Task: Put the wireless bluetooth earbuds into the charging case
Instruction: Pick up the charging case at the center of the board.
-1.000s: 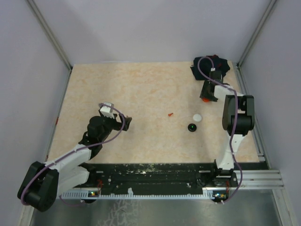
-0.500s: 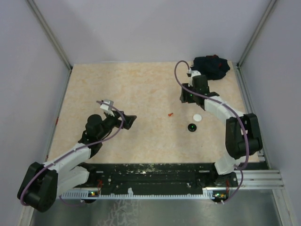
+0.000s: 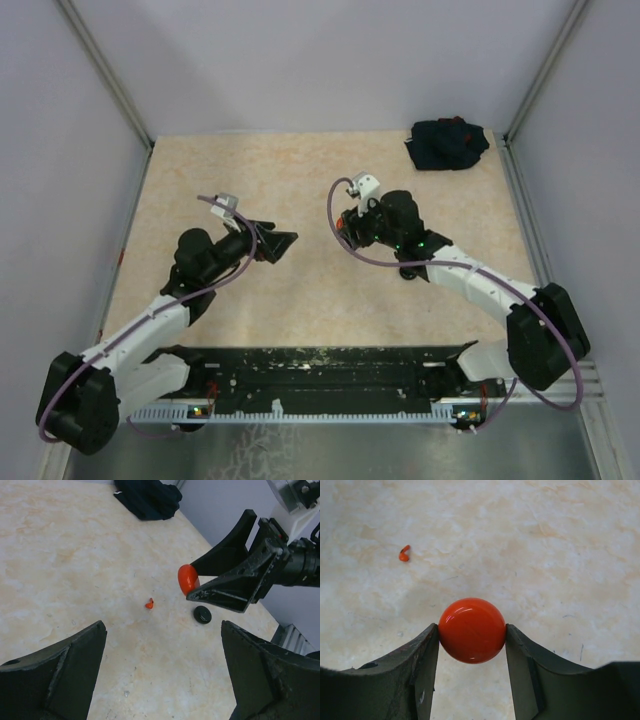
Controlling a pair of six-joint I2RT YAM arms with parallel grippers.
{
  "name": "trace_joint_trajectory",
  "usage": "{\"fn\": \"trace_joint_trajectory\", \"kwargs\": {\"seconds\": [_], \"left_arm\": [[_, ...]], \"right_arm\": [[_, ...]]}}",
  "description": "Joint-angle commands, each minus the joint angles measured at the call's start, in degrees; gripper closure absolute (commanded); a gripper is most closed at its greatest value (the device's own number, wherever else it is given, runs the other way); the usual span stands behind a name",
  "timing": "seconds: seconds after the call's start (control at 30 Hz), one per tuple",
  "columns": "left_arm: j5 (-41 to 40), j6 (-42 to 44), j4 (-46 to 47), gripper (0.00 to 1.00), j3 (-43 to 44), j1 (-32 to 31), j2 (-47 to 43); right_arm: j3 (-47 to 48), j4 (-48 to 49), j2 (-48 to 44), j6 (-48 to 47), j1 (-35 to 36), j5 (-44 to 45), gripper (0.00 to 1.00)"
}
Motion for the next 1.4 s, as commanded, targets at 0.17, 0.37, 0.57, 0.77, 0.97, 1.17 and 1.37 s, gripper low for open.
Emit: {"fn": "trace_joint_trajectory", "kwargs": {"seconds": [0.17, 0.37, 0.57, 0.77, 0.97, 1.17, 1.37], "left_arm": [[3.89, -3.41, -10.83, 0.04, 8.03, -0.05, -1.45], [6.51, -4.84, -15.99, 0.13, 11.19, -0.02, -0.62], [11.33, -8.68, -14.55, 0.17, 11.04, -0.08, 0.78], [15.51, -12.09, -9.02, 0.21, 9.05, -0.03, 3.19], [18.47, -14.44, -5.69, 0.28, 8.16, -0.07, 6.54], [18.87, -16.20, -1.38, 0.38, 6.97, -0.08, 7.85], [19.27, -16.31, -0.11, 0.44, 6.80, -0.09, 8.98]], "right_arm": [[-3.99, 12.69, -6.34, -7.00, 7.26, -2.84, 0.58], [-3.65, 13.66, -7.18, -9.65, 11.38, -1.98, 0.59], [-2.73, 13.89, -7.07, -12.03, 14.44, 0.76, 0.60], [-2.51, 15.24, -6.64, -13.05, 15.93, 1.98, 0.60], [-2.65, 16.45, -6.98, -13.02, 16.55, 2.79, 0.60], [-2.64, 17.08, -6.69, -12.79, 17.26, 2.16, 0.60], [-2.48, 17.72, -5.79, -12.31, 17.79, 1.75, 0.60]]}}
